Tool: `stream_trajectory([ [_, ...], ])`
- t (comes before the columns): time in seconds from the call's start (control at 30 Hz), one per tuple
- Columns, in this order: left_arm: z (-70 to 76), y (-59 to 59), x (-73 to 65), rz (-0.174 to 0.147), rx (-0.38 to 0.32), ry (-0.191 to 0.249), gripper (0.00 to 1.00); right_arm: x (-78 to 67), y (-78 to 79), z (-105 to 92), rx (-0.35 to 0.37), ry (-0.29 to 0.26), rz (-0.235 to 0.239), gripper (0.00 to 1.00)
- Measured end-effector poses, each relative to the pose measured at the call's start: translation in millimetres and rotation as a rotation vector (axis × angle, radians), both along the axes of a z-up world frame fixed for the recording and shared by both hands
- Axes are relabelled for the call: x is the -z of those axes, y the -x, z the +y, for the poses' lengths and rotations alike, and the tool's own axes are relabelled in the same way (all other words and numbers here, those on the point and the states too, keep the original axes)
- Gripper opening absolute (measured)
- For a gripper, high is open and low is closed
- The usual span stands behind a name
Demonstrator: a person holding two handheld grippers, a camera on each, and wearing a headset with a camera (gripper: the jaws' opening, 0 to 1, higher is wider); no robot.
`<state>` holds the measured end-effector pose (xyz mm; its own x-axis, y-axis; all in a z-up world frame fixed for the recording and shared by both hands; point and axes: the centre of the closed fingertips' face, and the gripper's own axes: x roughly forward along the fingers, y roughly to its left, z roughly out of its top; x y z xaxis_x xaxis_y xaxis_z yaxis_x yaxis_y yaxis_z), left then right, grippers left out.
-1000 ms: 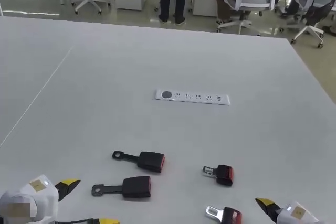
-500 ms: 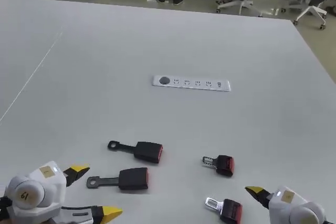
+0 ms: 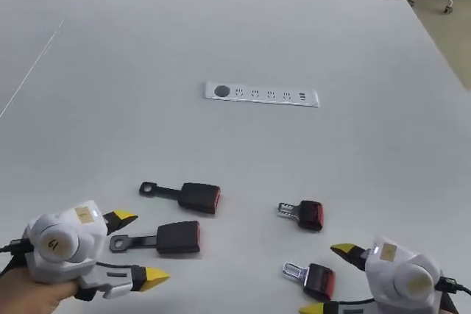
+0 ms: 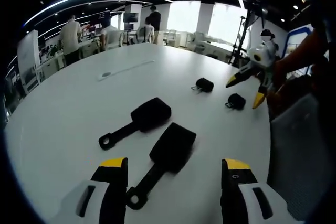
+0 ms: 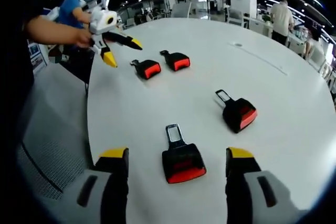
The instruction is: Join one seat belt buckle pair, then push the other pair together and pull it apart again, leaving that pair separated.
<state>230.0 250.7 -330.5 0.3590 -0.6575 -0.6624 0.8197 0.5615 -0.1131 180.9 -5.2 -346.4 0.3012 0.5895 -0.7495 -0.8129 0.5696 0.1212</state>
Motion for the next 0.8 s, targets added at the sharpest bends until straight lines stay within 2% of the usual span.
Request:
stream_trajectory([
  [0.07,0.2,-1.8,6.5,0.008,0.023,-0.022,0.72,2.1,0.8,-0.4,-0.009,0.003,0.013,0.73],
  [0.13,-4.6,0.3,8.0,0.019,0.047,-0.027,0.72,4.8,0.8,-1.3,-0.018,0.014,0.018,0.72],
  [0.23,-6.8,-6.0,14.4,0.022,0.086,-0.048,0.71,9.9,0.9,-1.9,-0.05,0.034,0.034,0.71],
  [0.4,-11.5,-12.4,21.3,0.016,0.157,-0.09,0.68,14.4,1.3,0.4,-0.106,0.065,0.045,0.68],
  [0.53,-18.5,-13.0,24.7,0.014,0.207,-0.111,0.64,16.3,-0.3,-0.2,-0.12,0.075,0.05,0.63],
  [0.63,-23.0,-13.1,28.0,0.007,0.254,-0.135,0.61,19.2,2.5,-2.6,-0.151,0.103,0.068,0.57],
  [0.73,-25.1,-11.2,34.7,0.001,0.318,-0.181,0.59,21.8,4.3,-3.8,-0.173,0.123,0.07,0.56],
  [0.8,-25.4,-10.1,37.4,-0.001,0.343,-0.196,0.56,23.0,5.5,-4.4,-0.182,0.133,0.075,0.54],
])
